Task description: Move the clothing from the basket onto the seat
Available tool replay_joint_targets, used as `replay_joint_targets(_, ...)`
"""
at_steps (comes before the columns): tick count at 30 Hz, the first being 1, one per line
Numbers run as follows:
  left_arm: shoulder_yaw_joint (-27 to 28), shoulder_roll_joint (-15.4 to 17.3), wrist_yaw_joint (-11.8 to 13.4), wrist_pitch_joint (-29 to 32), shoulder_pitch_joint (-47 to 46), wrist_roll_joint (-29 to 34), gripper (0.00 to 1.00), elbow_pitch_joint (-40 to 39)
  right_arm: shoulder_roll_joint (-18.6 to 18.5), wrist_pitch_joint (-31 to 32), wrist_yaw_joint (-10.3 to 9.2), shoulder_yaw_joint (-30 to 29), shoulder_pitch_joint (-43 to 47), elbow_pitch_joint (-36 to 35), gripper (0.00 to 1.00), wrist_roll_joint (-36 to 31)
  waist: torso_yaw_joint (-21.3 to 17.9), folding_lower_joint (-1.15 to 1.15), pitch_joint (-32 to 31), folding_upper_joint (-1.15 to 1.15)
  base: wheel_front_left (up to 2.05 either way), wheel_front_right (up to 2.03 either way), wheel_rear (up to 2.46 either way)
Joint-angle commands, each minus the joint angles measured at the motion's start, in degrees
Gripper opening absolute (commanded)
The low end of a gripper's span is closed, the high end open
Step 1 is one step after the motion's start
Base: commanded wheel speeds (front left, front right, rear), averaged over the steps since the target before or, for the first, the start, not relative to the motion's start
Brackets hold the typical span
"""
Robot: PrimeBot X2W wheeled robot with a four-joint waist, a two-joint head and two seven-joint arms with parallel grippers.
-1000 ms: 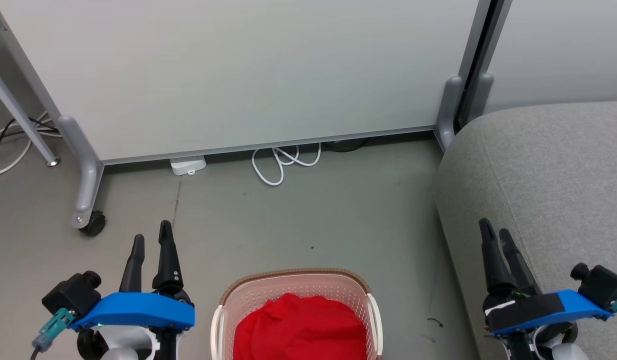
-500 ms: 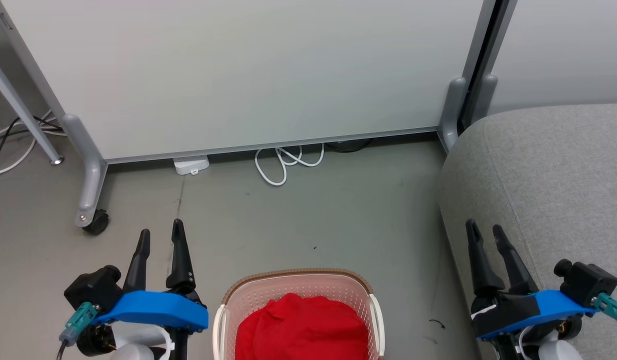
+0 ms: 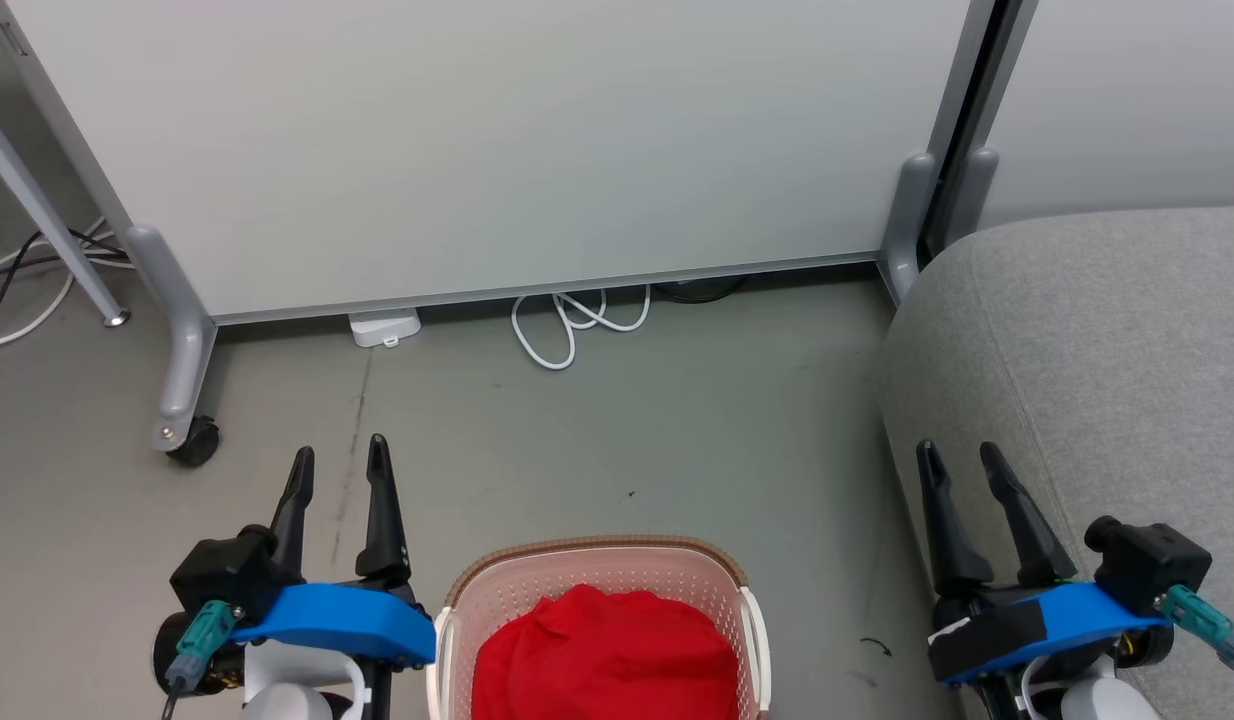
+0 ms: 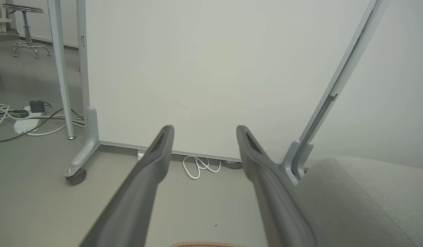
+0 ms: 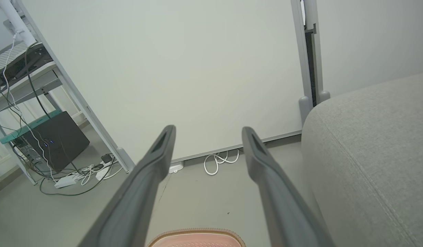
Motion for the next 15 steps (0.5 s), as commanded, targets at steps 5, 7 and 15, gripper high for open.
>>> replay_joint_targets(5, -0.8, 0.5, 0.5, -1.0, -1.4, 3.5, 1.00, 0.0, -0.4, -1.0, 0.11, 0.3, -1.4, -0.1, 1.00, -3.8, 0.0, 0.00, 0.0, 0.00, 0.00, 0.00, 0.00)
replay_joint_targets(7, -1.0, 0.5, 0.5, -1.3, -1.4, 4.4, 1.00, 0.1, -0.4, -1.3, 0.11, 0.4, -1.4, 0.0, 1.00, -5.0, 0.1, 0.00, 0.0, 0.00, 0.00, 0.00, 0.00)
replay_joint_targets(15, -1.8, 0.5, 0.7, -2.2, -1.5, 8.2, 1.00, 0.2, -0.5, -2.3, 0.13, 0.4, -1.3, 0.5, 1.00, -9.4, 0.3, 0.00, 0.1, 0.00, 0.00, 0.00, 0.00)
